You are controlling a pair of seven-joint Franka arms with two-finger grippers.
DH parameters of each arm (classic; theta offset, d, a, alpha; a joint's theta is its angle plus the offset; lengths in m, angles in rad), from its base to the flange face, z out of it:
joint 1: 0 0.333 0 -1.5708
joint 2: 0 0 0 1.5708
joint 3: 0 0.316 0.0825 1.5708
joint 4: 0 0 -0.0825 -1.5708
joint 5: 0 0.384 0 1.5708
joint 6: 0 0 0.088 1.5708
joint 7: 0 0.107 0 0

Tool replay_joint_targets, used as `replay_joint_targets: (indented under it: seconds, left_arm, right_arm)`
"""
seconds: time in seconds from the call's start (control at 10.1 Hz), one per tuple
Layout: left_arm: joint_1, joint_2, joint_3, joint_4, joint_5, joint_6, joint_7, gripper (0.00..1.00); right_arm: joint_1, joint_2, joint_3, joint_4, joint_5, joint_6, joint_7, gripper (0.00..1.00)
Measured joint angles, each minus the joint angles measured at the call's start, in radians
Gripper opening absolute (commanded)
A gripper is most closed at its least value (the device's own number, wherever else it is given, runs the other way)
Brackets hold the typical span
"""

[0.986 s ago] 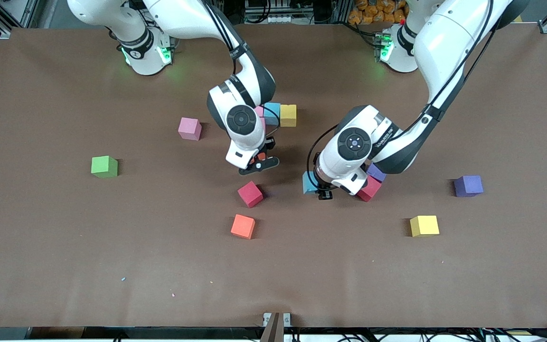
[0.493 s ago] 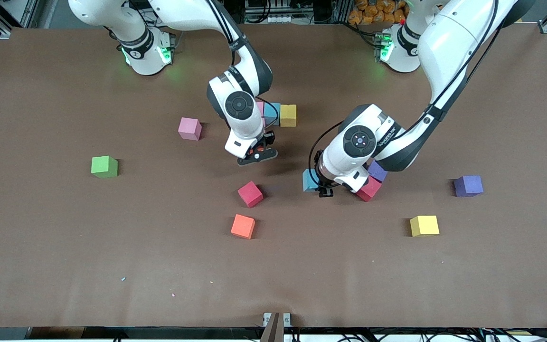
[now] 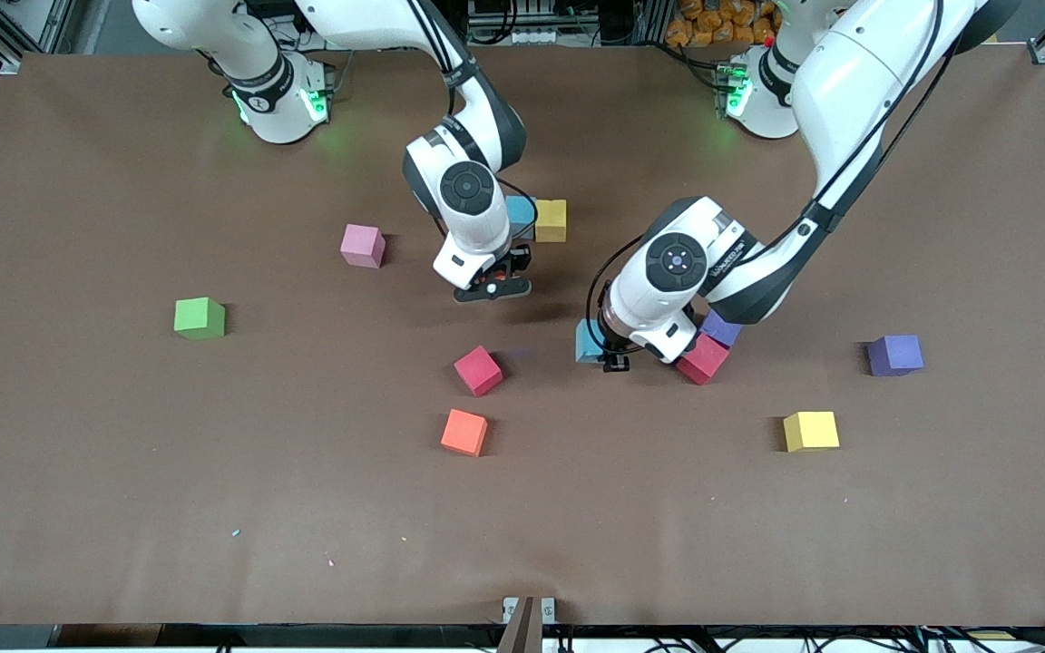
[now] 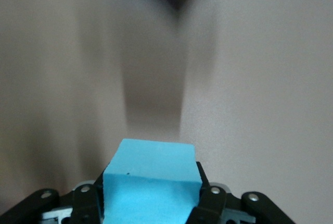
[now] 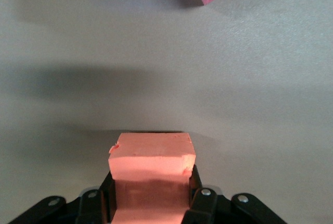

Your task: Arrange 11 blocks into digit 3

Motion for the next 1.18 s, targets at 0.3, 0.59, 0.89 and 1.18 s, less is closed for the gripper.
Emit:
replay_joint_targets:
  seconds: [0.3,0.59,0.89,1.18]
  left_arm:
    - [-0.017,0.004,-0.001,-0.003,0.004,0.002,-0.004,0.24]
    - [-0.024,0.012,-0.001,-0.006,0.004,0.003,-0.003,0.24]
    - [-0.041,0.02,-0.001,-0.008,0.004,0.005,-0.003,0.24]
    - [-0.042,0.02,-0.001,-0.008,0.004,0.006,-0.003,0.23]
  right_arm:
    - [0.073,0.0,-0.075,-0.03,-0.001,0.038,0.004,0.0]
    - [0.085,0.0,-0.077,-0.066,-0.001,0.095,0.007,0.0]
    - [0.094,-0.001,-0.079,-0.078,-0.002,0.106,0.007,0.0]
    - [0.095,-0.001,-0.079,-0.078,-0.002,0.097,0.007,0.0]
